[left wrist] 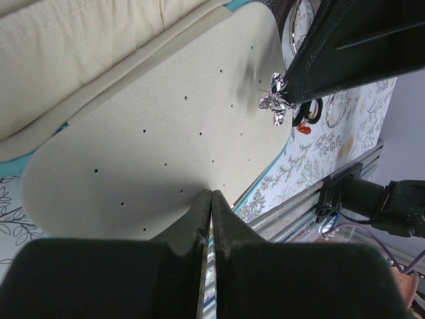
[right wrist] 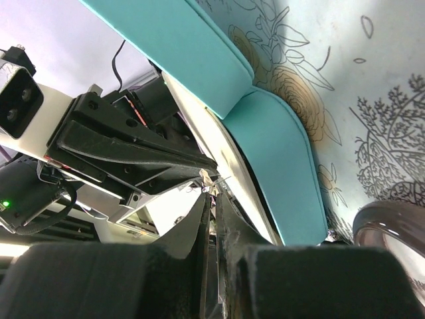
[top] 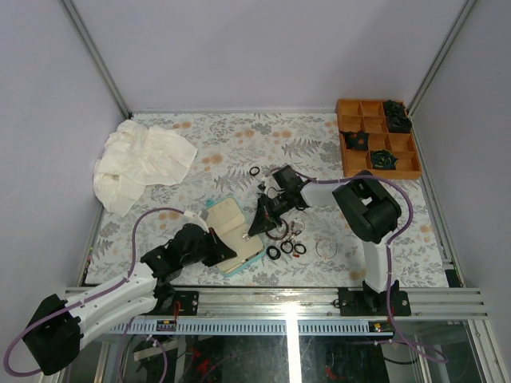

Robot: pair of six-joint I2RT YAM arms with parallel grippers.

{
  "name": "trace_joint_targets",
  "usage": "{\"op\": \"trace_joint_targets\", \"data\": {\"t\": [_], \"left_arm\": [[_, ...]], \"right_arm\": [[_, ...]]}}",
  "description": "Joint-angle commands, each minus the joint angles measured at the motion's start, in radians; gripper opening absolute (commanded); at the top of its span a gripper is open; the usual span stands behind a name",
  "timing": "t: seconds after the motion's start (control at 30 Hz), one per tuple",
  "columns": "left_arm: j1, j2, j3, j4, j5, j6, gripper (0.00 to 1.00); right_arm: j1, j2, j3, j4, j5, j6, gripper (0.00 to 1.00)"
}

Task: Organize the mixed jewelry

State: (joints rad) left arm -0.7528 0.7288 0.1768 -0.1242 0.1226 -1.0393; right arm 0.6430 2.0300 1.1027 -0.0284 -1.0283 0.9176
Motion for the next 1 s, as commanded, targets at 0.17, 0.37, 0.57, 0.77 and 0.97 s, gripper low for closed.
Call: {"op": "trace_joint_targets", "data": {"t": [0.17,0.37,0.57,0.77,0.97], "left_arm": [[-0.008,-0.003,-0.021,-0.054,-0.019,0.01,0.0],[-0.007,-0.005,-0.02,-0.057,-0.019,0.01,0.0],[-0.006,-0.003,-0.02,-0.055,-0.019,0.01,0.0],[-0.007,-0.003,-0.022,-0.055,-0.019,0.011,0.0],[-0.006,-0.011,-0.023,-0.06,-0.018,0.011,0.0]], "right_arm": [[-0.023,-0.003,0.041,-0.051,0.014,-0.035,0.0],[-0.025,0.002,0.041,-0.051,0.014,-0.037,0.0],[-0.025,0.004,0.043,-0.05,0.013,-0.038,0.0],[-0.024,0.009,0.056,-0.048,0.013,-0.035,0.0],[-0.025,0.014,0.059,-0.044,0.012,-0.03,0.0]]}}
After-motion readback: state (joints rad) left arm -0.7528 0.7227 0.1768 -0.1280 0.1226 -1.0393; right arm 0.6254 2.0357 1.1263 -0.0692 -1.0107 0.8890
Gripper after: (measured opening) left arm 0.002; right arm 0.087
